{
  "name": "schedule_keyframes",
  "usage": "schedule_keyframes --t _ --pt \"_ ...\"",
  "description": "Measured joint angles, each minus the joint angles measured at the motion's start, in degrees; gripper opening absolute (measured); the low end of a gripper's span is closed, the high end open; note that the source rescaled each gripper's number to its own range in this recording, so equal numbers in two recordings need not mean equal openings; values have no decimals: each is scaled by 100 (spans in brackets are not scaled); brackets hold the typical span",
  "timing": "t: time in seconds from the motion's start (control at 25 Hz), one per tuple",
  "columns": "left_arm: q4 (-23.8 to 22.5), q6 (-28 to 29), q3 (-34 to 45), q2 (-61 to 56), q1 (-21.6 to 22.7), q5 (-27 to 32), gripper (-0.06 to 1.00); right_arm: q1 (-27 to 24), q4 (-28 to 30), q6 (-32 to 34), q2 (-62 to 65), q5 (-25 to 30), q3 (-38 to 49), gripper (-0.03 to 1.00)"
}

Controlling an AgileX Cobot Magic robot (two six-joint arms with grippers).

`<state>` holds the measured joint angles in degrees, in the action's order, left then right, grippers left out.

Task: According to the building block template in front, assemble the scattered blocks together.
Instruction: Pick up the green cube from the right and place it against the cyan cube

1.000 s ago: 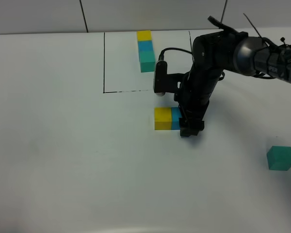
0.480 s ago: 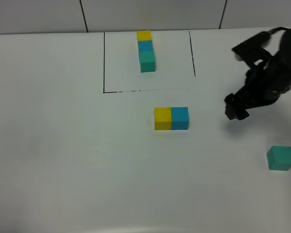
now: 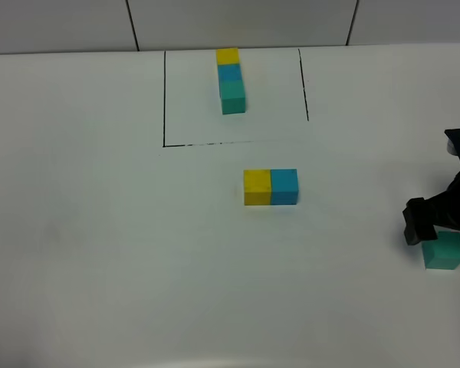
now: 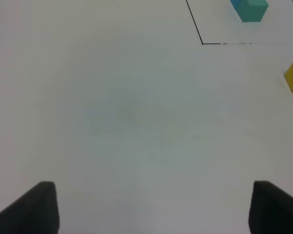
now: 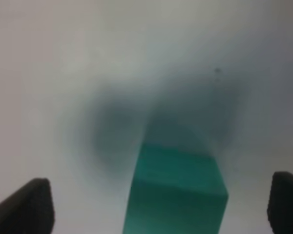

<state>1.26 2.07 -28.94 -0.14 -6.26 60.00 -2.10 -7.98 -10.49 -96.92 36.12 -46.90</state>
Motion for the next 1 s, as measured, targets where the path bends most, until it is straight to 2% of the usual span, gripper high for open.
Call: schedule_keyframes --t 0.2,0.32,0.4,0.52,0.64,0.76,0.88,1.0 --pt "0 0 0 0 0 0 66 0 1 234 -91 -7 125 82" --pt "0 0 0 0 0 0 66 0 1 307 -272 -7 125 70" --pt "0 0 0 0 0 0 66 0 1 349 -345 -30 130 52" --pt "0 0 0 0 0 0 66 0 1 355 -351 -79 130 0" --pt "0 0 0 0 0 0 66 0 23 268 -351 -83 73 3" --pt "0 0 0 0 0 0 66 129 119 -214 -351 43 -136 3" --pt "0 0 0 0 0 0 66 531 389 -1324 -351 347 -565 3" --pt "0 0 0 0 0 0 66 1077 798 -2839 -443 587 -1164 3"
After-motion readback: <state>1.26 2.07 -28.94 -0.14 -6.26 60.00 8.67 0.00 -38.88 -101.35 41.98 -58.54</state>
